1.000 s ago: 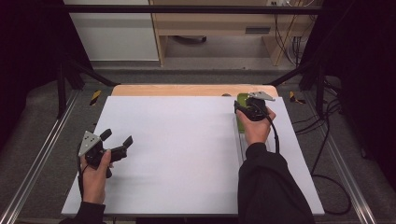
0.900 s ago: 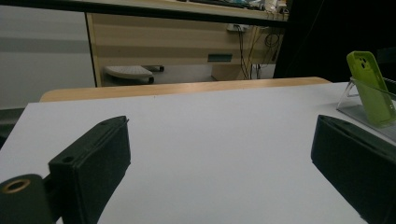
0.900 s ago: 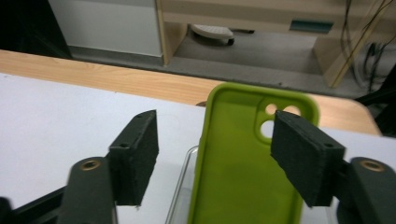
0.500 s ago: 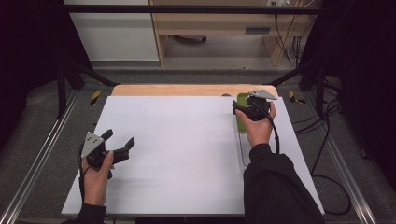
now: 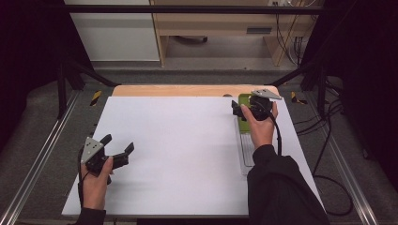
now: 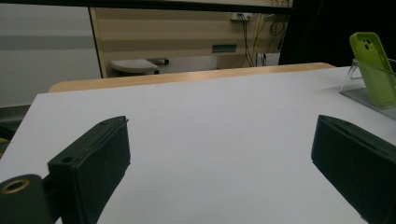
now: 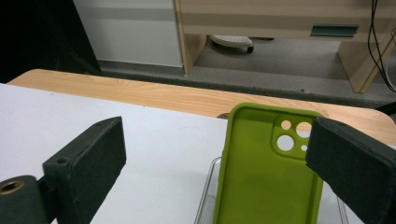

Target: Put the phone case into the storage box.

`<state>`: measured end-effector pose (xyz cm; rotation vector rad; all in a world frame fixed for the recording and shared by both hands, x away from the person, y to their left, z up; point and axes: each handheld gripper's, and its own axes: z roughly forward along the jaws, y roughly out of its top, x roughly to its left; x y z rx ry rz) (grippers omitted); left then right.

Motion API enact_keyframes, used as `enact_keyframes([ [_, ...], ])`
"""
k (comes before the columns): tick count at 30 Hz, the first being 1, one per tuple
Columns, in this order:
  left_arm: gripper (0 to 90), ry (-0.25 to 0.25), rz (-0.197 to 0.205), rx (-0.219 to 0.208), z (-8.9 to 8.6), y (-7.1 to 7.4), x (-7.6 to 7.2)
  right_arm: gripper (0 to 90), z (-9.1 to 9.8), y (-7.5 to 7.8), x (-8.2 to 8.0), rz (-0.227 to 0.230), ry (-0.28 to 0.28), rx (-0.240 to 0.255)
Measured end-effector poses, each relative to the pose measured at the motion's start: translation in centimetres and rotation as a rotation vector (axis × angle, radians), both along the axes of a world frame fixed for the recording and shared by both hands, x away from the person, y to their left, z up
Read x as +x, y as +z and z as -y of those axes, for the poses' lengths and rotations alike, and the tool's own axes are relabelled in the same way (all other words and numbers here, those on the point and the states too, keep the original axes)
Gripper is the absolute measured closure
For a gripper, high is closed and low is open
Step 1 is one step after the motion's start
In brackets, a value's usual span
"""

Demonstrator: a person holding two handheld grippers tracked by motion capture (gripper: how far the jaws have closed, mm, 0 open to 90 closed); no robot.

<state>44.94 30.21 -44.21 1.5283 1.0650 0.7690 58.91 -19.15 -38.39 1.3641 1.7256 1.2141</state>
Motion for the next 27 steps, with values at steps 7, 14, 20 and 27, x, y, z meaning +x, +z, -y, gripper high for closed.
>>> enact_keyframes([
  [7, 3.7, 0.019, 0.004, -0.003, -0.8, -0.2, -0.3, 5.2, 0.1, 0.3, 0.0, 0.020, 0.014, 0.030],
  [14, 2.5, 0.026, 0.008, -0.013, -1.4, -0.9, -0.3, 5.3, 1.1, 0.6, 0.0, 0.035, 0.006, 0.103],
  [20, 2.3, 0.041, -0.012, -0.018, -1.5, -1.4, 0.0, 5.8, 0.9, 1.1, -0.6, 0.064, 0.014, 0.128],
  [27, 2.2, 0.028, 0.005, -0.003, -1.4, -1.2, 0.0, 5.7, 0.5, 2.6, -0.8, 0.103, 0.029, 0.136],
])
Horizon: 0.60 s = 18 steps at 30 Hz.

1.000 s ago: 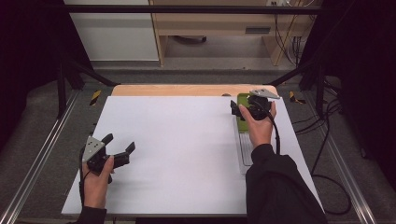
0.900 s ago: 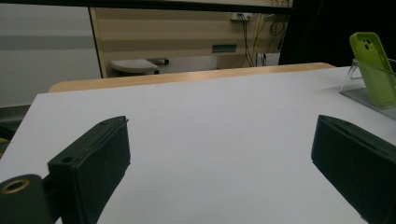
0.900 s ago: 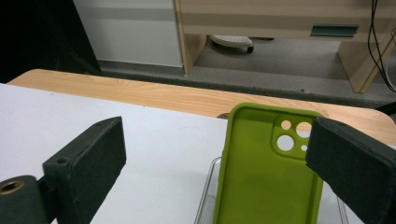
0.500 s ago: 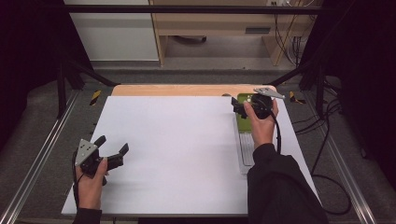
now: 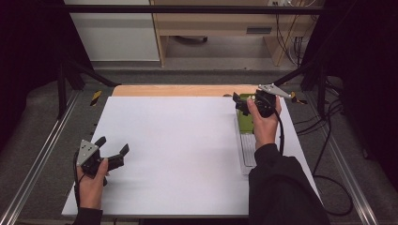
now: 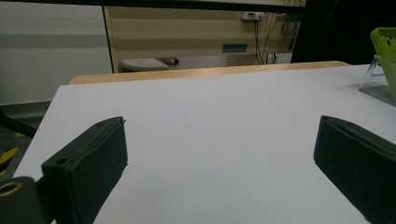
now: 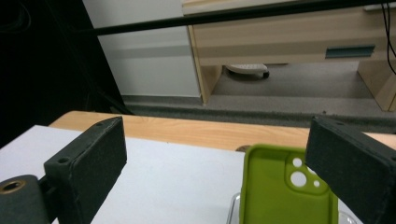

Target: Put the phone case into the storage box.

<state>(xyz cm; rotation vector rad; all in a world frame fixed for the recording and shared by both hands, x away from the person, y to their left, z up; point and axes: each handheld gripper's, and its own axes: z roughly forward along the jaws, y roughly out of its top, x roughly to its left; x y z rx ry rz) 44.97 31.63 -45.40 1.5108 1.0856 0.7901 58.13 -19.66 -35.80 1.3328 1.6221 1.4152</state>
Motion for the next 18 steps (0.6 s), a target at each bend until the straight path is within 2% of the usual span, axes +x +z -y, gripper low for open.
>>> enact_keyframes([
  [3, 2.2, 0.002, -0.001, -0.002, -0.1, 0.0, 0.1, 5.3, -0.2, 0.7, -0.3, 0.020, 0.014, -0.011],
  [9, 2.3, 0.001, 0.006, 0.010, -0.1, 0.2, 0.4, 5.2, -0.1, 1.5, -1.0, 0.027, 0.045, -0.030],
  [10, 2.2, 0.002, 0.007, 0.025, -0.1, 0.2, 0.5, 5.1, 0.0, 1.5, -1.1, 0.022, 0.047, -0.032],
  [15, 2.3, -0.012, -0.007, 0.046, 1.0, 0.5, 0.3, 4.8, 0.4, 1.2, -1.8, 0.008, 0.068, -0.056],
  [18, 2.5, -0.026, -0.011, 0.018, 1.6, 1.0, 0.3, 5.5, 0.6, 0.5, -2.0, -0.010, 0.074, -0.085],
])
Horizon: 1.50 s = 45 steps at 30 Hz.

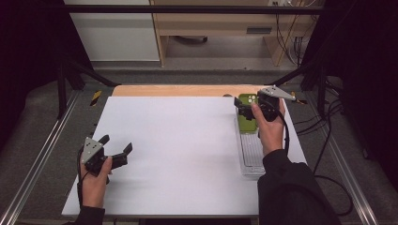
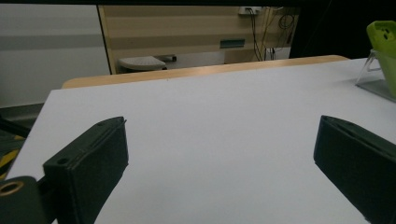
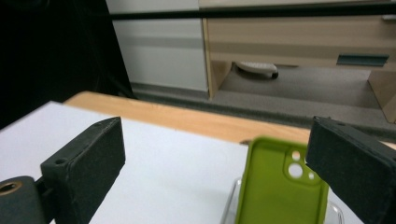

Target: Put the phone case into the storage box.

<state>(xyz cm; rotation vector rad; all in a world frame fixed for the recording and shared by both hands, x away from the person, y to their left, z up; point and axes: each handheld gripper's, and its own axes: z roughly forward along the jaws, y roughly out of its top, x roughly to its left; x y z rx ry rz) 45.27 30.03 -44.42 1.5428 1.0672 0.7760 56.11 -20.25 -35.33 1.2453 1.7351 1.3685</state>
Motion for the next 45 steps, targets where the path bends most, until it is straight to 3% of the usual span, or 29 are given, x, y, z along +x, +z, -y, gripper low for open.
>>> enact_keyframes([
  [5, 2.5, -0.020, 0.024, 0.038, 1.0, 0.9, -0.6, 5.3, 0.4, -0.2, -1.1, -0.005, 0.016, -0.032],
  [9, 2.5, -0.023, 0.033, 0.042, 1.2, 1.1, -1.0, 5.2, 1.0, 0.4, -2.4, 0.006, 0.022, -0.056],
  [13, 2.6, -0.009, 0.042, 0.044, 1.2, 0.8, -1.3, 5.1, 1.6, 0.3, -3.5, -0.008, 0.011, -0.034],
  [15, 2.6, -0.010, 0.043, 0.038, 1.1, 0.5, -1.5, 4.9, 1.8, 0.4, -4.1, -0.010, 0.010, -0.046],
  [23, 2.3, -0.010, 0.017, 0.060, 0.7, -0.6, -2.5, 4.5, 3.2, 0.4, -6.0, 0.007, 0.017, -0.038],
  [35, 2.1, -0.013, 0.031, 0.029, 0.3, -0.5, -4.2, 3.5, 5.0, 0.6, -8.8, 0.056, 0.036, -0.028],
  [40, 2.1, -0.017, 0.039, 0.029, 0.0, -0.6, -5.0, 3.2, 5.9, 0.4, -9.6, 0.060, 0.035, -0.025],
  [45, 2.1, -0.013, 0.048, 0.002, -0.5, -0.5, -5.4, 3.1, 6.8, 0.1, -10.1, 0.065, 0.024, -0.005],
])
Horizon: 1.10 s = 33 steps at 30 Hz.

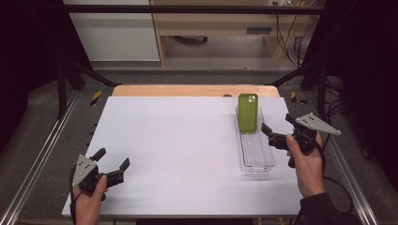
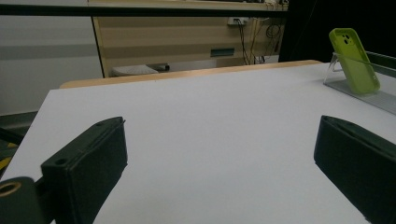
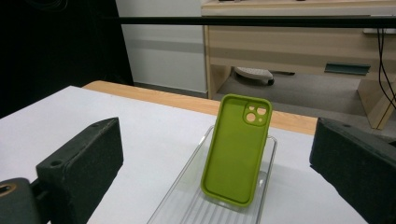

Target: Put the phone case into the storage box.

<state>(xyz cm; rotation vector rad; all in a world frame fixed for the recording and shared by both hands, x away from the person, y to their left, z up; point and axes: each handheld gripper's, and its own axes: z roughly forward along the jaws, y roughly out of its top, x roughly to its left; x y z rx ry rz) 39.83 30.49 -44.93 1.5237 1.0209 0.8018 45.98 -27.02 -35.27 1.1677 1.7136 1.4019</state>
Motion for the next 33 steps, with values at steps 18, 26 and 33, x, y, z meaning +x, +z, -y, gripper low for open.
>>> enact_keyframes([
  [18, 2.0, -0.007, 0.015, -0.027, -0.6, -0.1, -0.9, 2.4, 1.5, -0.7, -2.7, 0.066, -0.013, 0.015],
  [26, 2.0, -0.022, 0.025, -0.026, -0.7, -0.2, -2.0, 2.2, 2.0, -1.3, -3.9, 0.089, -0.010, 0.026],
  [33, 2.0, -0.028, 0.034, -0.024, -0.5, -0.1, -2.2, 2.5, 2.4, -2.0, -4.8, 0.111, -0.019, 0.045],
])
